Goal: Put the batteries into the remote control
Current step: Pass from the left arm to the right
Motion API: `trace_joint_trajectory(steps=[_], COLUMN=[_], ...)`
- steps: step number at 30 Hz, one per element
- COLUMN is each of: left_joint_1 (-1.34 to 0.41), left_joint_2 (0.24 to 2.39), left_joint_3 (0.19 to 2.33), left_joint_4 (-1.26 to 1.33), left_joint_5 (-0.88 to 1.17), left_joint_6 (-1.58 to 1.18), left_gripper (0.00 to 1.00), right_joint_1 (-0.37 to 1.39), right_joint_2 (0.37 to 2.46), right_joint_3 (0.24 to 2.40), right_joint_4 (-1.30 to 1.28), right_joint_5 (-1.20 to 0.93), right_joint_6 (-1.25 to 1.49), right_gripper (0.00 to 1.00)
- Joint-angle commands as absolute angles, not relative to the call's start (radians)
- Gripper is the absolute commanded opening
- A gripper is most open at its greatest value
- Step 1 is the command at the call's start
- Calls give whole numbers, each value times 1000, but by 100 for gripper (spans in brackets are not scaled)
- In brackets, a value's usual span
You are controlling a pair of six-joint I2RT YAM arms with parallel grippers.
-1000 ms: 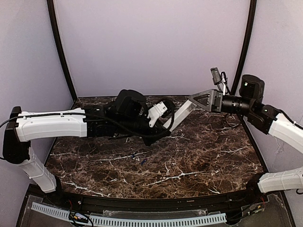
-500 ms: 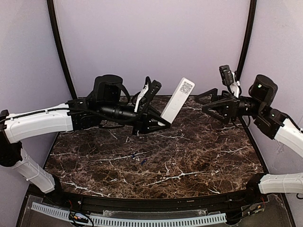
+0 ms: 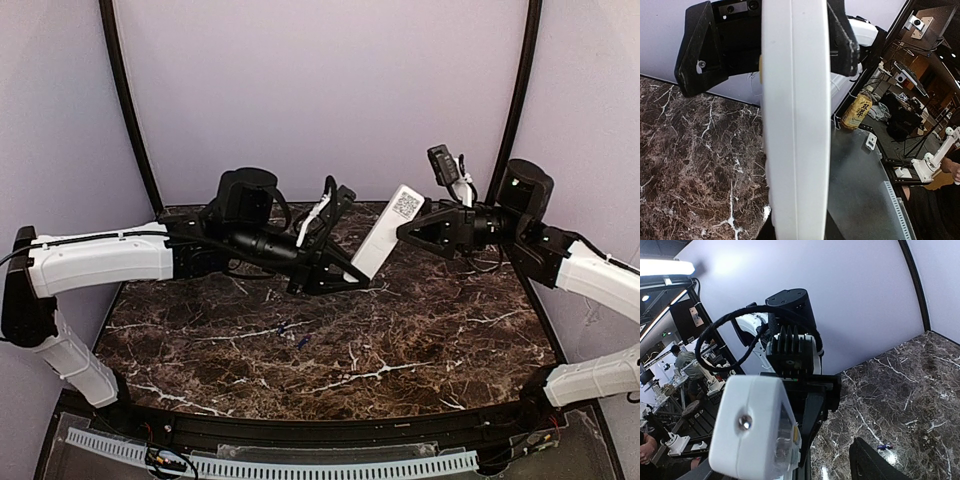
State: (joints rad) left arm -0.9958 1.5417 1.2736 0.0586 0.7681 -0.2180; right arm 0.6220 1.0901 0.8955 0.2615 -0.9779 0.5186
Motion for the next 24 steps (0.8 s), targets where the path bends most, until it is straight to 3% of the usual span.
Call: trace_joint_trajectory(steps=[1,11,15,17,18,20,24], left_joint_1=[-996,-995,-995,-995,-994,-988,-963], left_joint_2=[1560,1570,1559,1551,1545,1533,1491], left_joint_3=[1280,1273,1258,1249,1241,1228,1139], left_joint_4=[95,116,128,134,139,153,292], left_joint_5=[805,794,770,754,740,702,616], left_joint_6=[-244,-244,-240,-239,-241,-259,-368], left_gripper=[0,1,6,19,33,50,66], right_joint_1=[642,645,646,646,646,644,643], right_joint_2=[1095,1106,1106,1106,1104,1096,1063], right_joint_3=[937,923,927,929,930,925,903], right_joint_4=[290,283,272,266,260,248,225], right_joint_5=[-950,-927,-920,-909,-893,-856,-732], right_joint_6=[512,501,499,500,501,504,504], right_gripper=[69,31,11,5,4,1,0])
